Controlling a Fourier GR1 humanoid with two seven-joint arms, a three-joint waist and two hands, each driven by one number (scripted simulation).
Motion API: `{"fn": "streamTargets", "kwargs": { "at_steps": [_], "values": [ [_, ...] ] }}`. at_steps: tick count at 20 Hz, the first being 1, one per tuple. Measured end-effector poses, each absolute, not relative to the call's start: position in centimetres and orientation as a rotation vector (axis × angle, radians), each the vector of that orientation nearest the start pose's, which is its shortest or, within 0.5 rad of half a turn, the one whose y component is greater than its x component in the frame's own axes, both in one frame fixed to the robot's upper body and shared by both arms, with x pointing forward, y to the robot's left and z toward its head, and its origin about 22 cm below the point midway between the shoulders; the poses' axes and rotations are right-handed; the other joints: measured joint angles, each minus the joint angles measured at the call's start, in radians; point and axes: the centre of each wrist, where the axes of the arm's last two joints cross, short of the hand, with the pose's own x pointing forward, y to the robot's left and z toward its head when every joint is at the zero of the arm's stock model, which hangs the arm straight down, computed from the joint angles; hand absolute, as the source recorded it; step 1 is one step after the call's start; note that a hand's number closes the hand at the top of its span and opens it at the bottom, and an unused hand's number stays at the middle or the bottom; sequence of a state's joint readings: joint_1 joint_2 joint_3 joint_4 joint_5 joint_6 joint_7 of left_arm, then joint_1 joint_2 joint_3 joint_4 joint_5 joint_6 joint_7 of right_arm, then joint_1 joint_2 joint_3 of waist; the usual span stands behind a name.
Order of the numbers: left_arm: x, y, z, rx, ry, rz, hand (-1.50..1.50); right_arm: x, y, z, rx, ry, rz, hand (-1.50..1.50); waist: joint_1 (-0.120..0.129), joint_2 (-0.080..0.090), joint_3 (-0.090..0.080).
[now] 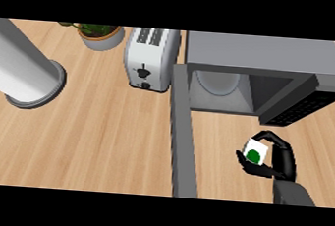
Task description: Pick up the milk, place it into the microwave and close the microwave
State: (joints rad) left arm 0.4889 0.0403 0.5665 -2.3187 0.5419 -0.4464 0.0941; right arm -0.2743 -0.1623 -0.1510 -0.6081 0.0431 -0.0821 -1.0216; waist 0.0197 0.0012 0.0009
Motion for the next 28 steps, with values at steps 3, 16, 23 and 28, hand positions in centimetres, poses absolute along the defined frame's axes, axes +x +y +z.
{"fn": "streamTargets", "kwargs": {
  "at_steps": [3,16,23,28],
  "values": [
    [7.3,34.7,11.9,0.072,-1.930,0.083,-1.50,27.2,-30.0,-12.3,-0.165,-1.905,0.172,1.50,0.004,0.001,0.001],
    [6.7,35.7,12.1,0.104,-1.923,0.098,-1.50,30.2,-24.7,-6.7,0.054,-1.989,0.243,1.50,-0.017,-0.005,-0.001],
    [6.3,35.7,11.9,0.094,-1.920,0.104,-1.50,33.1,-21.4,-2.6,-0.007,-2.004,0.248,1.50,-0.011,-0.003,-0.001],
    [6.2,36.0,11.8,0.091,-1.923,0.101,-1.50,35.8,-19.1,0.1,-0.103,-1.997,0.301,1.50,-0.006,-0.001,-0.001]
  ]
}}
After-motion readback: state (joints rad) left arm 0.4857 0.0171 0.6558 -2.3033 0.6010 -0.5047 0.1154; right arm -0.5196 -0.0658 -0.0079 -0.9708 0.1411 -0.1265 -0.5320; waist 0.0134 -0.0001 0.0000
